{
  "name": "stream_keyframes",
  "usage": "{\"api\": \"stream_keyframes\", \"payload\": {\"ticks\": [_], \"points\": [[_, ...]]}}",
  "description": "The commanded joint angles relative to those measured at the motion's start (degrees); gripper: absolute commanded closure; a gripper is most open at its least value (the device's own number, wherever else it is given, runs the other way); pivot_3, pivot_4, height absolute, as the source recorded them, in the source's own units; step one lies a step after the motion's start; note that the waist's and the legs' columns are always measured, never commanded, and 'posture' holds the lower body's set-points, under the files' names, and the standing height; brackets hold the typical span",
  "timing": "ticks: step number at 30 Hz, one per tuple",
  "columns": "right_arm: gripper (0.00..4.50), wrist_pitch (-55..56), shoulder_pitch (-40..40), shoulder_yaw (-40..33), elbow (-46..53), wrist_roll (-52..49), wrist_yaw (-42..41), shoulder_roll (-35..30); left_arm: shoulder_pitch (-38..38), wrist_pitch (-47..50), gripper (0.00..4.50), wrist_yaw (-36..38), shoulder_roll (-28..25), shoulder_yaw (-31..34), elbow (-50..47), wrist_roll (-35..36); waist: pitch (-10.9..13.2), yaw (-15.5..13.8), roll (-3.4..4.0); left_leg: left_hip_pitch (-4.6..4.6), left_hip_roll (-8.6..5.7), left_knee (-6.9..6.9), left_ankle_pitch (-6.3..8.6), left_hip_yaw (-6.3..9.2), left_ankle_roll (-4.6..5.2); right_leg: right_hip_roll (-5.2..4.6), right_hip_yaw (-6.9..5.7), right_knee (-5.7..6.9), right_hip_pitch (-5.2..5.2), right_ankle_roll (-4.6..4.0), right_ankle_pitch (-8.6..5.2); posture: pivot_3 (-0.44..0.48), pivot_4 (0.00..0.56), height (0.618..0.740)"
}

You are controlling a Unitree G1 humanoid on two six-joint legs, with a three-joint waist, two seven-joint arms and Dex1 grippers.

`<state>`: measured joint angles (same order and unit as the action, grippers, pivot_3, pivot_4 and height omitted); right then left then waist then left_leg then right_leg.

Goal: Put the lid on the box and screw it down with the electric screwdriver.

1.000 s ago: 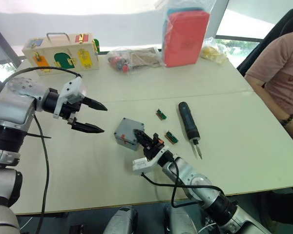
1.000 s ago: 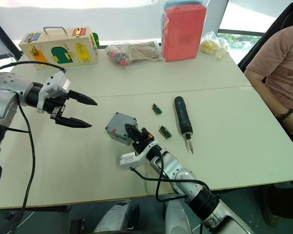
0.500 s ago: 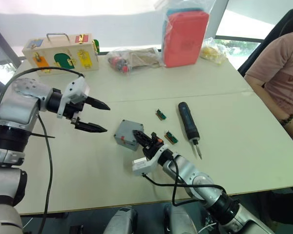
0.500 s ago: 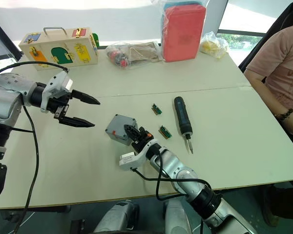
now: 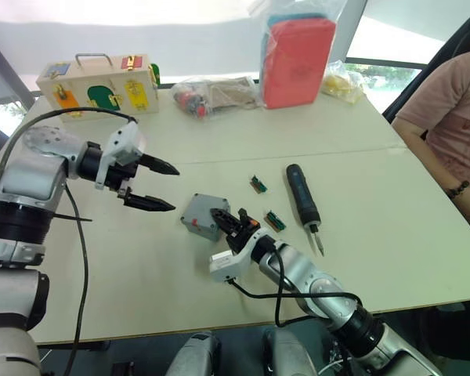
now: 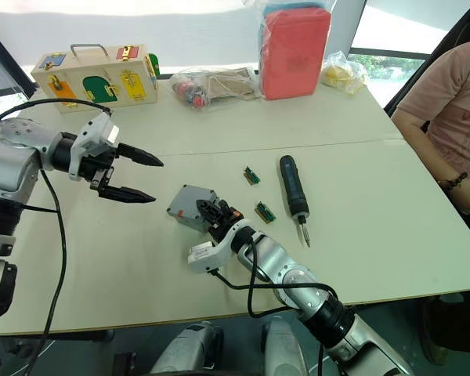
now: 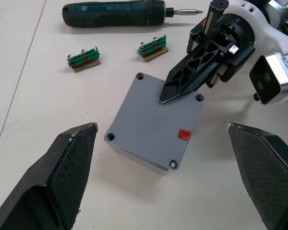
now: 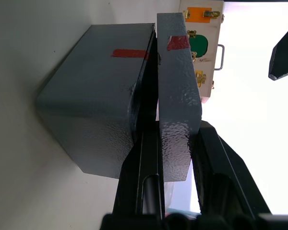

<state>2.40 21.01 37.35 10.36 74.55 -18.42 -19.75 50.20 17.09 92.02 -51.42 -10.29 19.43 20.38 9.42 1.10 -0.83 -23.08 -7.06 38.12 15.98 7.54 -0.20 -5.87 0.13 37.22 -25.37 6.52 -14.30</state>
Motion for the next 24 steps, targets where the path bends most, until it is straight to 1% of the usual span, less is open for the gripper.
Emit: {"api": "stream_keyframes", "payload": {"ticks": [1,5,24], "points": [[4.22,0.02,-0.67,0.75,-2.74,-0.07,-3.28,-0.1,-0.06,0.27,0.06,-0.47,-0.06,2.16,-1.53,-0.24,0.0,-0.07,0.0,0.0,0.0,0.0,0.0,0.0,0.0,0.0,0.0,0.0,0.0,0.0,0.0,0.0,0.15,0.74],[4.22,-0.17,-0.15,0.17,-2.33,0.09,-2.69,0.24,-0.32,0.44,0.06,-0.74,0.07,2.45,-1.78,-0.26,0.0,-0.21,0.0,0.0,0.0,0.01,0.0,0.0,0.0,0.0,0.0,0.0,0.01,0.0,0.0,0.0,0.15,0.74],[4.22,-1.91,-1.53,-2.0,0.73,0.67,-5.44,-0.4,-0.08,-0.05,0.06,-1.18,1.1,2.5,-1.14,-0.66,0.0,-0.41,-0.01,0.0,-0.02,0.04,0.0,0.01,0.0,-0.01,0.0,0.0,0.04,0.0,0.0,0.0,0.15,0.74]]}}
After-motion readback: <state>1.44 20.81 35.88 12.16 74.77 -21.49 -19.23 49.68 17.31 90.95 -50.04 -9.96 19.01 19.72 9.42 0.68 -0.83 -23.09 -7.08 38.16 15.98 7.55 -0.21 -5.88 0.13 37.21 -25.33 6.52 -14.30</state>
